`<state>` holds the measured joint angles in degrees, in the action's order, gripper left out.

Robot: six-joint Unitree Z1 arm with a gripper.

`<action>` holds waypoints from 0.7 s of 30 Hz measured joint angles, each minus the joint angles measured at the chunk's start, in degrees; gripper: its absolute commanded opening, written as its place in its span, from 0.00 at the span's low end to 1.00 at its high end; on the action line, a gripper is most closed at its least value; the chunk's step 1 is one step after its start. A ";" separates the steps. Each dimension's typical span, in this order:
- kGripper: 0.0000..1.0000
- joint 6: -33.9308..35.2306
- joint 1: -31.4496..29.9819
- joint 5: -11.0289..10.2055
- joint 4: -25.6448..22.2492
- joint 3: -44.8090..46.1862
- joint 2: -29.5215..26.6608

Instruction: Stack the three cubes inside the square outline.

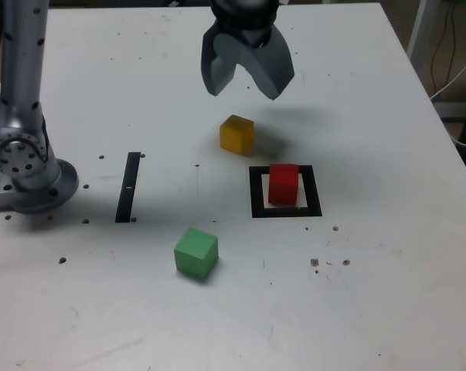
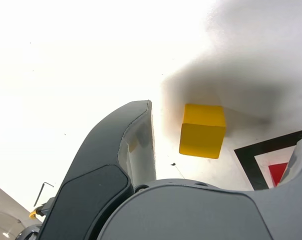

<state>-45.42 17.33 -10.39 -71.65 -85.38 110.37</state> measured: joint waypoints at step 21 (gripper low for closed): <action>0.98 1.77 -1.61 0.12 7.13 7.94 2.53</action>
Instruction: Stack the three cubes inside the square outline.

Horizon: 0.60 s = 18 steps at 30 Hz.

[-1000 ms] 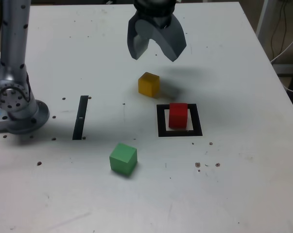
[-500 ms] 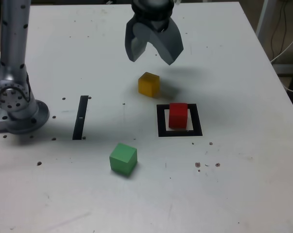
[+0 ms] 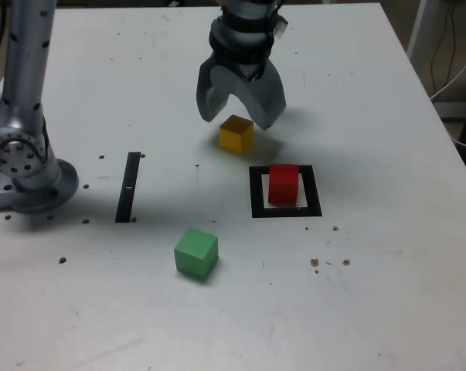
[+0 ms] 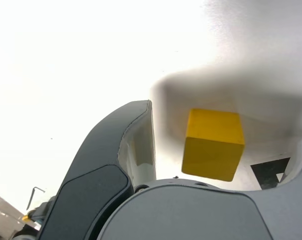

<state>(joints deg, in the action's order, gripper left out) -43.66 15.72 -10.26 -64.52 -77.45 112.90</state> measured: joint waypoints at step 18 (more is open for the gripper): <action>0.65 2.99 -1.45 -0.05 1.34 1.72 1.26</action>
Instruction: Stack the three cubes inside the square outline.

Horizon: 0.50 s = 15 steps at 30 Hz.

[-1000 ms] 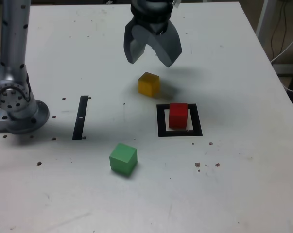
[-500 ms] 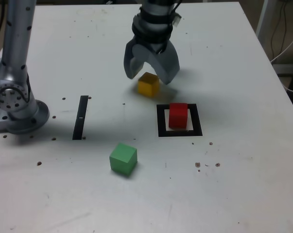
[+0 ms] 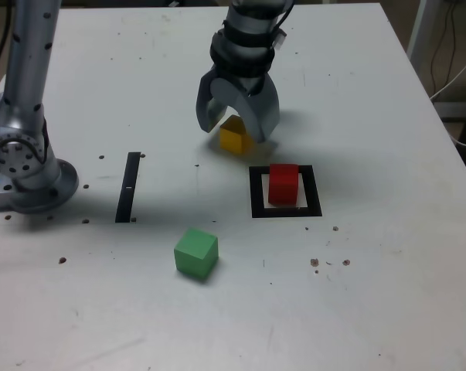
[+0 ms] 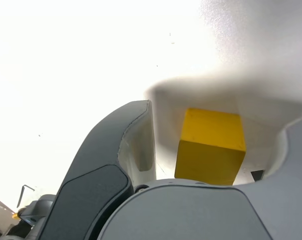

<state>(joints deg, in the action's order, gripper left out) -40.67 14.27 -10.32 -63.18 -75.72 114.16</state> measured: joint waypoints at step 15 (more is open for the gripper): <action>0.36 1.57 -0.65 -0.25 -0.02 -0.15 0.11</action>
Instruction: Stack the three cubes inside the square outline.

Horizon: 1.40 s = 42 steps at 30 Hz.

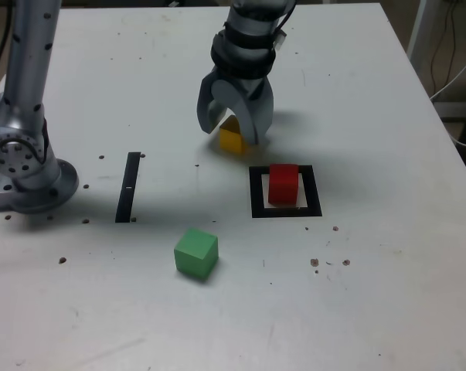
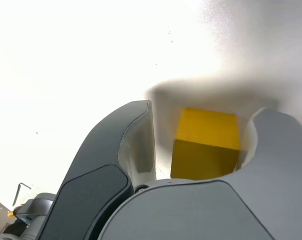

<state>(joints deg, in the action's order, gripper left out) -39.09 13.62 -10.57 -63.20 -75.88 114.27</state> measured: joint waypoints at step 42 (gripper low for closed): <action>0.35 19.00 -9.61 5.16 -20.11 -17.97 -1.67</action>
<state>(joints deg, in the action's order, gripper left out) -20.09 4.01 -5.41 -83.31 -93.85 112.60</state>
